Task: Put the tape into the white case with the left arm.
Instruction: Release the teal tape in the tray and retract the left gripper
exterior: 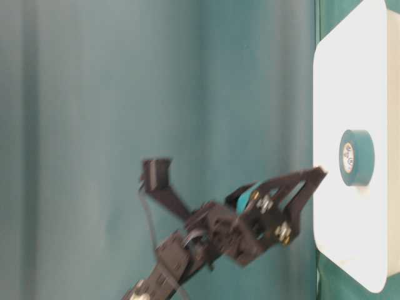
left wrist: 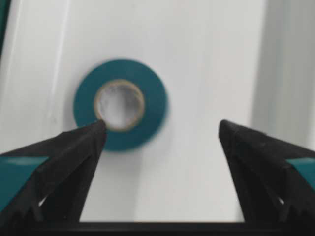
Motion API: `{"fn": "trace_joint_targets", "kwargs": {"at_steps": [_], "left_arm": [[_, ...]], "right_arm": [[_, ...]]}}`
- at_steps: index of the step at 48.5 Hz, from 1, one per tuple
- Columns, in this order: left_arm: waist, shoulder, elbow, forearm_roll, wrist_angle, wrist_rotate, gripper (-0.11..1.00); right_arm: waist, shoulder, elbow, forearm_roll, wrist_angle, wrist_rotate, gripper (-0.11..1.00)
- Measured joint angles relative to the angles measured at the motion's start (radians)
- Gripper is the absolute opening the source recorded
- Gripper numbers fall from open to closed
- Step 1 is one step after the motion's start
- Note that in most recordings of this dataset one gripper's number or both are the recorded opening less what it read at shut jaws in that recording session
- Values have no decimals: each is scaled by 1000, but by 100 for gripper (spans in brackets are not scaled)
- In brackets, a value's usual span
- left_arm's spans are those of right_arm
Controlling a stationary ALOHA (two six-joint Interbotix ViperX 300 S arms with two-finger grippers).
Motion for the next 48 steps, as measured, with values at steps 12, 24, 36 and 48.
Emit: {"fn": "trace_joint_targets", "kwargs": {"at_steps": [12,24,36,48], "left_arm": [[-78,-114,92,0,-2,-12,99],[-149,-201,170,0,-2,-38,99],[-198,-308,253,-2,-3,-51,99],[-227,-411,347,-2,-3,-51,99]], "right_arm": [[0,0,2,0,0,0,-9],[0,-2,0,0,0,0,-9],[0,-2,2,0,0,0,-9],[-2,-2,2,0,0,0,-9]]}}
